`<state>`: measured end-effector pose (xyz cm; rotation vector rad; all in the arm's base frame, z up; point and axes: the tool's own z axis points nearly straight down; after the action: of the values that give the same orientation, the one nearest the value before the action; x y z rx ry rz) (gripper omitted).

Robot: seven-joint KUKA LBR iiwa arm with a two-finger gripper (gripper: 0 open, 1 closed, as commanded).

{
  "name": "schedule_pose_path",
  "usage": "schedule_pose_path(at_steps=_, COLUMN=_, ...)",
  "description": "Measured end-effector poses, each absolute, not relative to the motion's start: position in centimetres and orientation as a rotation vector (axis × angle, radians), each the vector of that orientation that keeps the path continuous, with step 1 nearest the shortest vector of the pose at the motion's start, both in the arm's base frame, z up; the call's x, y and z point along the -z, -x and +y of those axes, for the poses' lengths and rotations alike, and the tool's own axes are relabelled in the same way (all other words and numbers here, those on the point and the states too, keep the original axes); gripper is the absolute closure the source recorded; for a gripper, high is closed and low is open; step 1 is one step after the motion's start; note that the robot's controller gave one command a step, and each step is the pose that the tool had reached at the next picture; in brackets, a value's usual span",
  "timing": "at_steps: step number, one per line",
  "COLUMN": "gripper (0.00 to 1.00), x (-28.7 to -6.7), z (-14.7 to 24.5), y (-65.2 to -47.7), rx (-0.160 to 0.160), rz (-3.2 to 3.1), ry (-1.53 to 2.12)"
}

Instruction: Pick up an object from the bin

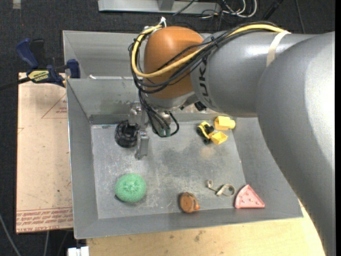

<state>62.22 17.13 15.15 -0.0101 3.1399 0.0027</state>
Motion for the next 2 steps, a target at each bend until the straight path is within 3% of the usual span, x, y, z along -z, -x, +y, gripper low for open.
schedule_pose_path(at_steps=1, gripper=0.0, x=-13.5, z=18.3, y=-62.7, rx=-0.001, rz=3.14, ry=0.023)
schedule_pose_path(at_steps=2, gripper=1.0, x=-7.8, z=16.8, y=-62.4, rx=-0.012, rz=3.116, ry=0.052)
